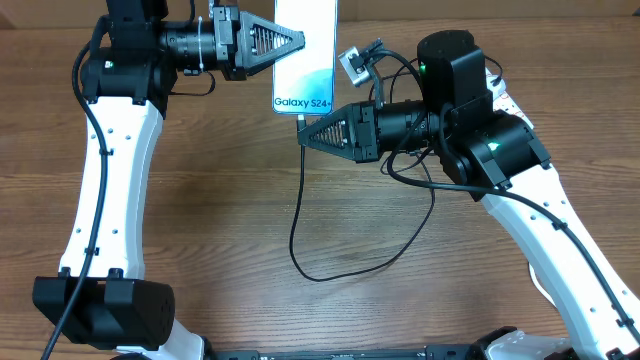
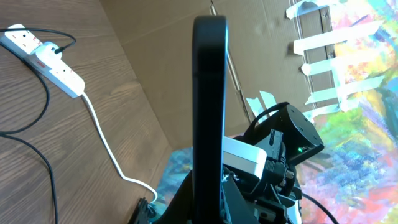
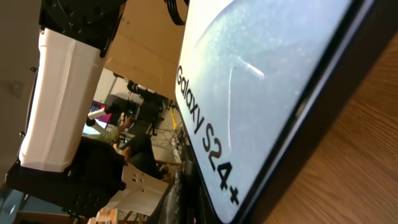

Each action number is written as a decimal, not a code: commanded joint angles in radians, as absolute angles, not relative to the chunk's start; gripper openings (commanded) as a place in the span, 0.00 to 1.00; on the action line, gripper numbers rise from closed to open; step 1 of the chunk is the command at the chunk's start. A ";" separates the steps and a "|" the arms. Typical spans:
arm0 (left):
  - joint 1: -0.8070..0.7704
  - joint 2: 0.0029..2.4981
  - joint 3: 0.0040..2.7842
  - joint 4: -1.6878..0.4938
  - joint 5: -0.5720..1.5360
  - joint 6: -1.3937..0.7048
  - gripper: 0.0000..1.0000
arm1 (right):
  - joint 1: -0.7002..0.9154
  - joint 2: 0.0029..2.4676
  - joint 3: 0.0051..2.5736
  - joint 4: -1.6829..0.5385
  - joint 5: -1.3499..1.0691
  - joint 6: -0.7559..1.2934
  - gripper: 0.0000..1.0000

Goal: Plug charger to phone and switch on socket

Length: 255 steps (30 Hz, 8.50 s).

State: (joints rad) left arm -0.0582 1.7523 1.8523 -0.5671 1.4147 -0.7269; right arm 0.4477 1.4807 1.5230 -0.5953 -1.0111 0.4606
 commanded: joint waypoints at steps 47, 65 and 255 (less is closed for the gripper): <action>-0.060 1.747 1.867 -0.566 1.378 -0.770 0.04 | 0.497 1.483 1.542 -0.469 -0.859 0.602 0.04; 0.013 1.747 1.867 -0.563 1.401 -0.847 0.04 | 0.497 1.483 1.542 -0.537 -0.801 0.603 0.04; 0.058 1.839 1.867 -0.823 1.331 -0.506 0.04 | 0.437 1.676 1.351 -0.511 -1.322 0.326 0.04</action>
State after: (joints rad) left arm 0.0605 1.8427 1.8523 -0.8368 1.2228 -0.4530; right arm 0.4328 1.7306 1.3506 -0.5327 -1.2598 0.3344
